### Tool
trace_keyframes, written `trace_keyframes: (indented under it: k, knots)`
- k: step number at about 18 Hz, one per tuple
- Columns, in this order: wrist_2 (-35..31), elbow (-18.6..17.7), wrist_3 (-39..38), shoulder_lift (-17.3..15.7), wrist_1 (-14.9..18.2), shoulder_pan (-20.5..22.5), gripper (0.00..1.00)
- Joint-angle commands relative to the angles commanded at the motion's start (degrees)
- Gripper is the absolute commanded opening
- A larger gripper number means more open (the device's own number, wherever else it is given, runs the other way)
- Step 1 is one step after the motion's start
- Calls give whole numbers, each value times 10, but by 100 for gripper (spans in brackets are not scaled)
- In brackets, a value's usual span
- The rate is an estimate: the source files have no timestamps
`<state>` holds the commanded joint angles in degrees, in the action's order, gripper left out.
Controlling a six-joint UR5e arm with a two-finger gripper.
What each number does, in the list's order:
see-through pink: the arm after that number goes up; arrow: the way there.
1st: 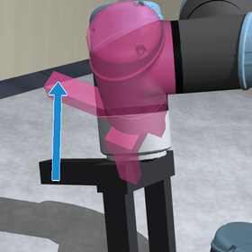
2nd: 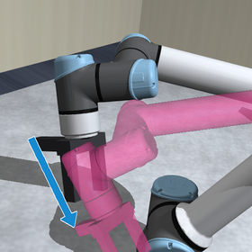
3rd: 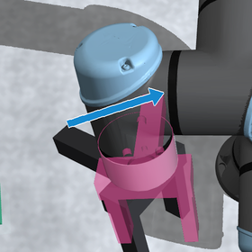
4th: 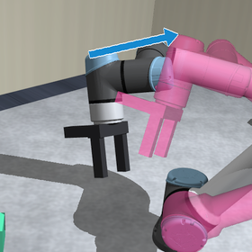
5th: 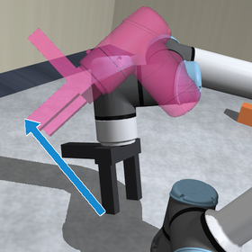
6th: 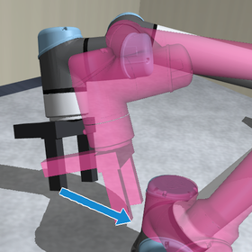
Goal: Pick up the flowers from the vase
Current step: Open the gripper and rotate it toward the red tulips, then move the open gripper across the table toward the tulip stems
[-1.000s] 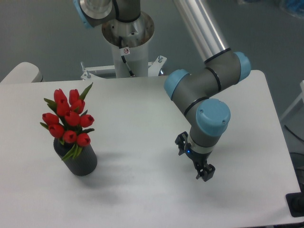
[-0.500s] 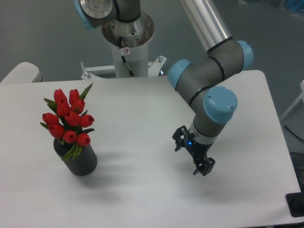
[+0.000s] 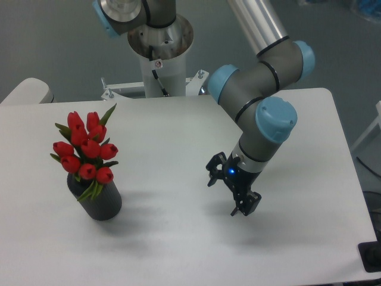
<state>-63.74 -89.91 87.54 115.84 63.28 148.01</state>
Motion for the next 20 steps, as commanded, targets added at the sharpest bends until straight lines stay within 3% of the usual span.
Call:
trace_keyframes:
  k: [8,20]
  knots:
    - [169,-56,-1,-22,-1,36,100]
    - [203,-71,-1,-26,-1,39,100]
